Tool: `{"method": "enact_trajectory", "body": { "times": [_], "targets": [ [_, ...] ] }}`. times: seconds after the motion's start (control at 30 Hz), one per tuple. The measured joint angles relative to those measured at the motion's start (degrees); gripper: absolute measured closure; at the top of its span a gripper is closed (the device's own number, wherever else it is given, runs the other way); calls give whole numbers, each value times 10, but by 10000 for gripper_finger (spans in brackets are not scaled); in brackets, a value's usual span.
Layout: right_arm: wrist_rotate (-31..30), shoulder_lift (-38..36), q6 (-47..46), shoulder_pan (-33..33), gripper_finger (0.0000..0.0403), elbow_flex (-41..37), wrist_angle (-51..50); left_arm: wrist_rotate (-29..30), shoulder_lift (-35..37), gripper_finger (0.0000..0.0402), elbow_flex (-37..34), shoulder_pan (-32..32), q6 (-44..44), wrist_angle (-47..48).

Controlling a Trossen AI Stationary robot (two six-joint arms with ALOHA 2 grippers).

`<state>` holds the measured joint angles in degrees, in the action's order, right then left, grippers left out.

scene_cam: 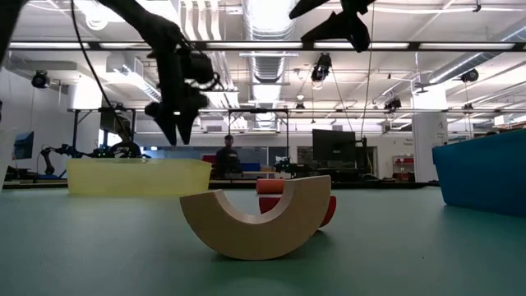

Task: Sort & place blocks by color
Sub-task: Put the orange block into the blue bin

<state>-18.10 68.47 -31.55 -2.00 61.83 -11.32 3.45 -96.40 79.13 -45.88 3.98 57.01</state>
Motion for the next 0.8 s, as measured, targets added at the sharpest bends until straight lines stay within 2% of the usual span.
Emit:
{"method": "enact_trajectory", "body": {
  "times": [0.27,0.63,0.8],
  "targets": [
    [6,0,-19,25,184,0,-23,-15,113,157,0,43,25,-1],
    [92,12,15,93,184,0,-22,-25,241,157,0,168,33,-6],
    [120,31,38,116,184,0,-21,-25,277,157,0,218,67,-15]
  ]
}}
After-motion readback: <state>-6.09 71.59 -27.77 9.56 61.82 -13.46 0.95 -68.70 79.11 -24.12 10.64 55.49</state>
